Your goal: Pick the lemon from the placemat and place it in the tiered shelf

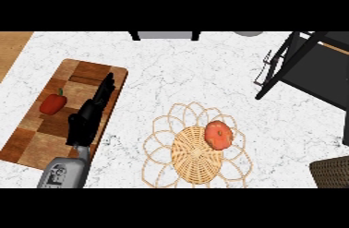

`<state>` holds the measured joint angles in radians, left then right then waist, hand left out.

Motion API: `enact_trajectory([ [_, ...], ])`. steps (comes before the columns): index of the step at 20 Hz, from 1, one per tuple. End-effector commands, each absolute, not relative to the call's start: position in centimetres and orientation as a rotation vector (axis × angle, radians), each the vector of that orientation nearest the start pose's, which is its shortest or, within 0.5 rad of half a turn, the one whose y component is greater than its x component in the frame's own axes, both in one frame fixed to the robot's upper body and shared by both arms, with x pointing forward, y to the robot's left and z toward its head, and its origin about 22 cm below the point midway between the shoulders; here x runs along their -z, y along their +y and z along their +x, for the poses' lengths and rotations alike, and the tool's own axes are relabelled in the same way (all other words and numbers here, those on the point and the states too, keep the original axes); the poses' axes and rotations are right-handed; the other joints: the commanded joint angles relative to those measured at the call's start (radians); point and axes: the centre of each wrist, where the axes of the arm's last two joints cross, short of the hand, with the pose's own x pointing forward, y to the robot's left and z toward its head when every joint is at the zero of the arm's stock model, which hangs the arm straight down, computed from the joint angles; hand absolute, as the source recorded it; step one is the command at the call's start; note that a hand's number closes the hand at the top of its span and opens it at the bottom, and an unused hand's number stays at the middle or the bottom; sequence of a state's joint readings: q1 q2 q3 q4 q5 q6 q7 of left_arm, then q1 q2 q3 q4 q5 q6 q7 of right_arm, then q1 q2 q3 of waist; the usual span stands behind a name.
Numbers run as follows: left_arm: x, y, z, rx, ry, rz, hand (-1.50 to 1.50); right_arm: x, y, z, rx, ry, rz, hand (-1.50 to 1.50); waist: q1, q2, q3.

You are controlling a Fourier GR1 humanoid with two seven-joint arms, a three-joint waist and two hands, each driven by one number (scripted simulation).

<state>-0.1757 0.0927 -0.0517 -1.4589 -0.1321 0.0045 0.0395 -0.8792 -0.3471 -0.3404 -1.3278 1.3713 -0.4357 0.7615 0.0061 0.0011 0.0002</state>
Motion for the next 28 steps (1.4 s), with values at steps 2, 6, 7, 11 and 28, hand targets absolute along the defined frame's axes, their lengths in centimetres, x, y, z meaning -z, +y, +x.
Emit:
enact_trajectory([
  [2, -2.6, 23.4, 27.5, 0.251, -1.572, 0.107, 0.00, -25.5, -28.8, 39.6, 0.299, -1.426, -1.732, 1.50, 0.005, 0.000, 0.000],
  [6, -1.0, 24.5, 28.0, 0.261, -1.575, 0.121, 0.00, -23.1, -34.2, 37.7, 0.300, -1.068, -1.915, 1.50, -0.012, 0.000, -0.002],
  [7, -0.3, 21.9, 27.7, 0.247, -1.571, 0.102, 0.00, -23.9, -34.2, 37.6, 0.337, -1.063, -1.939, -1.50, -0.009, -0.001, -0.001],
  [11, -1.6, 23.5, 28.3, 0.266, -1.569, 0.104, 0.00, -24.0, -32.1, 37.2, 0.378, -1.022, -1.912, -1.50, -0.006, -0.002, -0.001],
  [28, -1.9, 23.1, 26.4, 0.255, -1.576, 0.097, 0.00, -26.6, -31.5, 33.2, 0.576, -1.339, -1.643, -1.50, -0.001, -0.003, 0.000],
])
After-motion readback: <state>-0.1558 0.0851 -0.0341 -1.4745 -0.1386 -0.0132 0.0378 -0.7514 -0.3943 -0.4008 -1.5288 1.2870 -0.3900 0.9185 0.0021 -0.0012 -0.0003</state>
